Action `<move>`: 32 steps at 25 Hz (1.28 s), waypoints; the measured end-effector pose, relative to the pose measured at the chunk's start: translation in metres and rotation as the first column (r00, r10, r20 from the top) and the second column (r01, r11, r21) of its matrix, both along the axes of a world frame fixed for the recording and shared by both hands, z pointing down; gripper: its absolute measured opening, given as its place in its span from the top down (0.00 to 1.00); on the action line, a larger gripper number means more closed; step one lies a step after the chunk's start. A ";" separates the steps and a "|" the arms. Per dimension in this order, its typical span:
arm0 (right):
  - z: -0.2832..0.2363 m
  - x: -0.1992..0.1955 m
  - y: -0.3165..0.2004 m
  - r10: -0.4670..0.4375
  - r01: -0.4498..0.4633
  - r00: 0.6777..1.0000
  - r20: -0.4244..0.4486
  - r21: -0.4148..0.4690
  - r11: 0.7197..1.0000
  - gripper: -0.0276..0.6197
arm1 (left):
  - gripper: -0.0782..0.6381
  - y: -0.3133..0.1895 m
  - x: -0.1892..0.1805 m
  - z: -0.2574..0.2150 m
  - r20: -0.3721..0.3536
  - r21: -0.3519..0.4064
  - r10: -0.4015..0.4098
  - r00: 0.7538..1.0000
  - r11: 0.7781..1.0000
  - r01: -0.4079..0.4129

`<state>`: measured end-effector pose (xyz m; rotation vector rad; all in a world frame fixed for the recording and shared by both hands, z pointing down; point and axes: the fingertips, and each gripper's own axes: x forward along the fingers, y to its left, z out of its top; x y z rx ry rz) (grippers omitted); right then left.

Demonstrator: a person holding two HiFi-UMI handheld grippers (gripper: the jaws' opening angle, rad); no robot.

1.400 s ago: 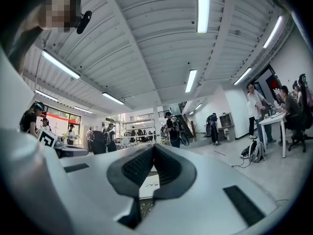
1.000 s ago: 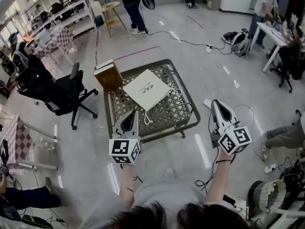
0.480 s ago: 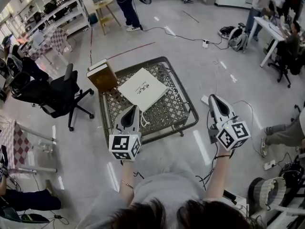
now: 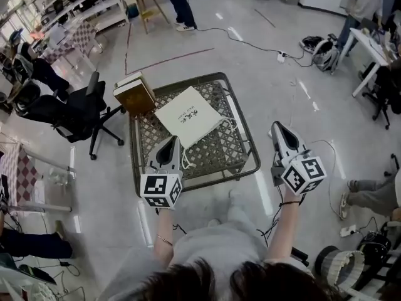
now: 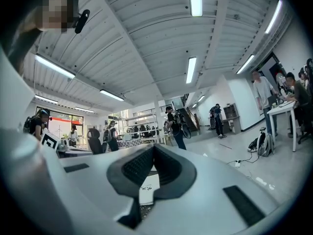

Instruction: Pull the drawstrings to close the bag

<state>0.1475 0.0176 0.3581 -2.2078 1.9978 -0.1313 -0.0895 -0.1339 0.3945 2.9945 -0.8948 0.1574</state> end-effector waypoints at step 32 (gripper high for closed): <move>0.054 0.003 -0.163 -0.596 0.603 0.797 0.093 -0.174 0.779 0.92 | 0.86 -0.037 0.012 0.054 0.123 -0.134 -0.350 0.928 0.921 0.366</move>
